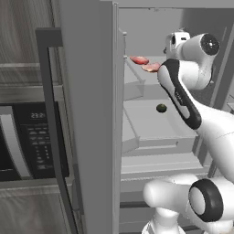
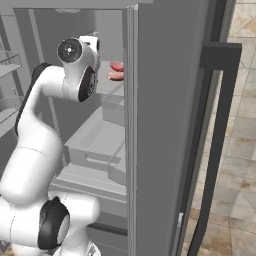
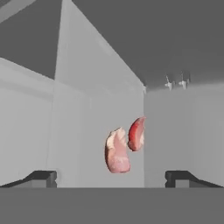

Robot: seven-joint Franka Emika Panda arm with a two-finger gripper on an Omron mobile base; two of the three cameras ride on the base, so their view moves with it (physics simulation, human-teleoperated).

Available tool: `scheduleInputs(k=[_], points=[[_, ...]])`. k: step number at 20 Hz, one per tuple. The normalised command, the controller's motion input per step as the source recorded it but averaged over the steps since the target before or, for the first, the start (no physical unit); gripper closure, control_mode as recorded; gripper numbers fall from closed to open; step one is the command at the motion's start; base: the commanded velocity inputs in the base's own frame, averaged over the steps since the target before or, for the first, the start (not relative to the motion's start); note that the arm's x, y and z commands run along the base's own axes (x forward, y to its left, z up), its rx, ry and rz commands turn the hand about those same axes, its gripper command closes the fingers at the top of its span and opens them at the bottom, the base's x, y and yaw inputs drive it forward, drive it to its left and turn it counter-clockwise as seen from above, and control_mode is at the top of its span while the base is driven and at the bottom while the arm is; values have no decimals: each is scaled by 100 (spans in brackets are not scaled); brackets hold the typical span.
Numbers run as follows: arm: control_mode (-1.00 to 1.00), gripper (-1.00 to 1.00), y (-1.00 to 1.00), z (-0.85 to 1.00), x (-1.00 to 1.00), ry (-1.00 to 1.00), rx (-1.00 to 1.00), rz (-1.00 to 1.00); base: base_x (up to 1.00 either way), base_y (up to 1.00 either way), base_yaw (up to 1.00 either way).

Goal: Transport the steak and broccoli to the fridge. Place the steak on the rack containing meat and place the broccoli on the rack containing the vegetable, ensuring meats and vegetables are on different racks.

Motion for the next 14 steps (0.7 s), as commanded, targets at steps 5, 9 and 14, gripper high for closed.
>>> scheduleInputs(k=[5,9,14], points=[[-100,-100,0,0,-100,1,-1,0,0,0,0],[-100,-100,3,0,-100,13,0,0,0,0,0],[-100,-100,16,6,-89,0,0,0,0,0,0]])
